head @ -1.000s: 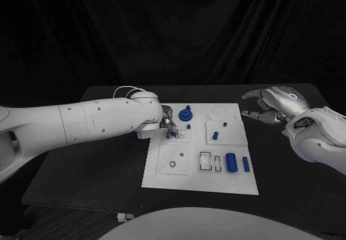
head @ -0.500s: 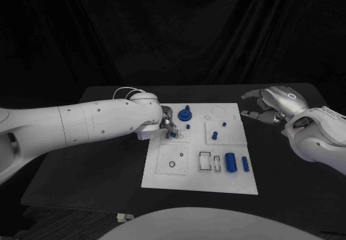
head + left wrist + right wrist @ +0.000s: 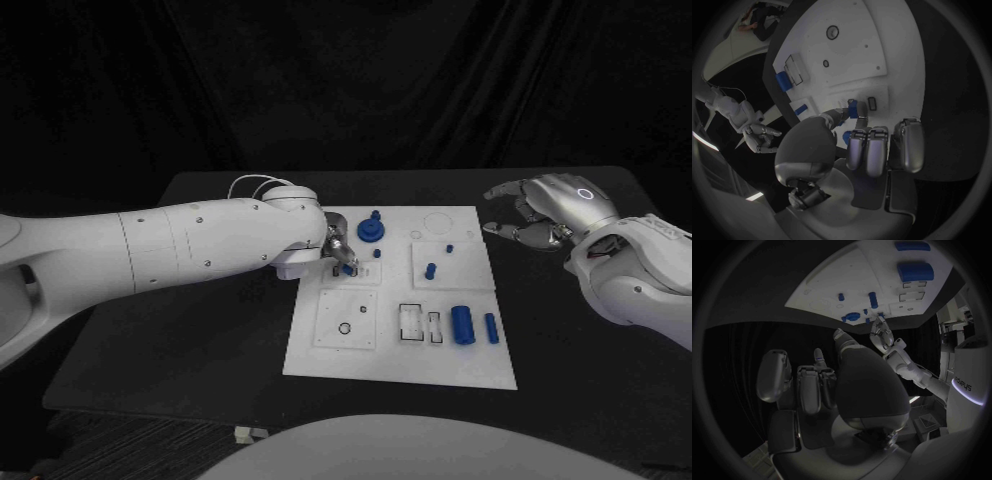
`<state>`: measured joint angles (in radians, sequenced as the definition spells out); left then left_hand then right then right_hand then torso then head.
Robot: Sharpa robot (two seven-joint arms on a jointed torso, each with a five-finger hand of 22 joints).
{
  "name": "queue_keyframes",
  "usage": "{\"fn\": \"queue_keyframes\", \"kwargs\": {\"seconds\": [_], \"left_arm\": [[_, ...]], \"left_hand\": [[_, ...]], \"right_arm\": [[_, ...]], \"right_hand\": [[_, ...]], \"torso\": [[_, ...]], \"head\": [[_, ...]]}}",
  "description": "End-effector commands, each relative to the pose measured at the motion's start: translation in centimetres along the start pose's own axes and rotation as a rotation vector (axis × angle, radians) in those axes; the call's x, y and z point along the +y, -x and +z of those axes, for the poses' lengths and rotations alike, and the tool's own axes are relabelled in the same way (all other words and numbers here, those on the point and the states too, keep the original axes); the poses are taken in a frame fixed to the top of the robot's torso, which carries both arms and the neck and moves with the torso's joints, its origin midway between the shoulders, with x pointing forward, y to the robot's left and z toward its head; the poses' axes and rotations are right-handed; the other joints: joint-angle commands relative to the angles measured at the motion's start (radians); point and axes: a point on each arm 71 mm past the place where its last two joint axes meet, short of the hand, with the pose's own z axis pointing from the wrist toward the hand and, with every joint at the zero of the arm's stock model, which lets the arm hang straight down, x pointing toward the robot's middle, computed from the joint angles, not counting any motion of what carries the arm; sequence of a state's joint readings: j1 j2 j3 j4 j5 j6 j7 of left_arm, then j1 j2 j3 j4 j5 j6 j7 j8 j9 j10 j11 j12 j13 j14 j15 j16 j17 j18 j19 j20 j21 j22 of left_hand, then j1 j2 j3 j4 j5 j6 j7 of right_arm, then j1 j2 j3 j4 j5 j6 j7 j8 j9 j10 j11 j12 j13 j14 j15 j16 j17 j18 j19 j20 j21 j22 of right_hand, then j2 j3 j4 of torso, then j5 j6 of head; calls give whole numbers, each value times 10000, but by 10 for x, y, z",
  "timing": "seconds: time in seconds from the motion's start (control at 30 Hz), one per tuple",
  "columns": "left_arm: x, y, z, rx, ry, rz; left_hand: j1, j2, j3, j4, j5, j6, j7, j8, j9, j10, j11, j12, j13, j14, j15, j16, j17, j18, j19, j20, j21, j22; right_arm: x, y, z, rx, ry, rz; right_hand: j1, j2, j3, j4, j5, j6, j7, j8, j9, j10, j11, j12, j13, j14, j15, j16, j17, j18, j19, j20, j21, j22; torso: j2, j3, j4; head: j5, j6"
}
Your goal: Assemble the parts on the task board
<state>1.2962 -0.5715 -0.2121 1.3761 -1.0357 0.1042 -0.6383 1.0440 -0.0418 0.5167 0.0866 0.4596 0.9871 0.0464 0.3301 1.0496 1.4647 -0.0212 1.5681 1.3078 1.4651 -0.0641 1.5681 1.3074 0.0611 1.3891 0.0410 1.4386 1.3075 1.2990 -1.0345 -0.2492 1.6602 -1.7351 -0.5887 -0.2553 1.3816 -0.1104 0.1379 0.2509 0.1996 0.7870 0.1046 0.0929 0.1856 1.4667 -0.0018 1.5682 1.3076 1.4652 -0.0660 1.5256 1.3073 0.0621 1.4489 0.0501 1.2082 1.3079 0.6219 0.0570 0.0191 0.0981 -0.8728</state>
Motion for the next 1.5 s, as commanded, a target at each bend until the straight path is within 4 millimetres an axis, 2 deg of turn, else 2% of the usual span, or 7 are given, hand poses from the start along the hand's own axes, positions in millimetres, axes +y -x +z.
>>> {"fn": "queue_keyframes", "kwargs": {"seconds": [0.03, 1.5], "left_arm": [[-2, -6, 2, 181, -179, 47], [-7, -7, 4, 170, -274, 51]], "left_hand": [[-13, 105, 800, -723, -35, 184, -69, -63, -22, 1061, -60, 27, 2630, 1057, -71, 27, 2634, -52, 27, 17, -55, 956], [-45, 198, 824, -724, -59, 260, -73, -133, -63, 1061, -66, 27, 2630, 1057, -78, 27, 2634, -47, 20, 12, -79, 950]], "right_arm": [[-2, -1, -1, 72, -213, -30], [-4, -4, -2, 305, -377, -87]], "right_hand": [[101, 33, 13, -69, -12, 57, -9, 40, -12, 1041, 78, 26, 2632, 954, 69, -31, 2274, 94, 38, -3, -35, 1685], [101, 48, 8, -85, -12, 98, 7, 36, -24, 1041, 88, 26, 2632, 946, 77, -71, 2243, 98, 32, 3, -56, 1679]], "torso": [[0, -1, -1], [-11, 1, -1]], "head": [[-7, 2], [-1, 2]]}}
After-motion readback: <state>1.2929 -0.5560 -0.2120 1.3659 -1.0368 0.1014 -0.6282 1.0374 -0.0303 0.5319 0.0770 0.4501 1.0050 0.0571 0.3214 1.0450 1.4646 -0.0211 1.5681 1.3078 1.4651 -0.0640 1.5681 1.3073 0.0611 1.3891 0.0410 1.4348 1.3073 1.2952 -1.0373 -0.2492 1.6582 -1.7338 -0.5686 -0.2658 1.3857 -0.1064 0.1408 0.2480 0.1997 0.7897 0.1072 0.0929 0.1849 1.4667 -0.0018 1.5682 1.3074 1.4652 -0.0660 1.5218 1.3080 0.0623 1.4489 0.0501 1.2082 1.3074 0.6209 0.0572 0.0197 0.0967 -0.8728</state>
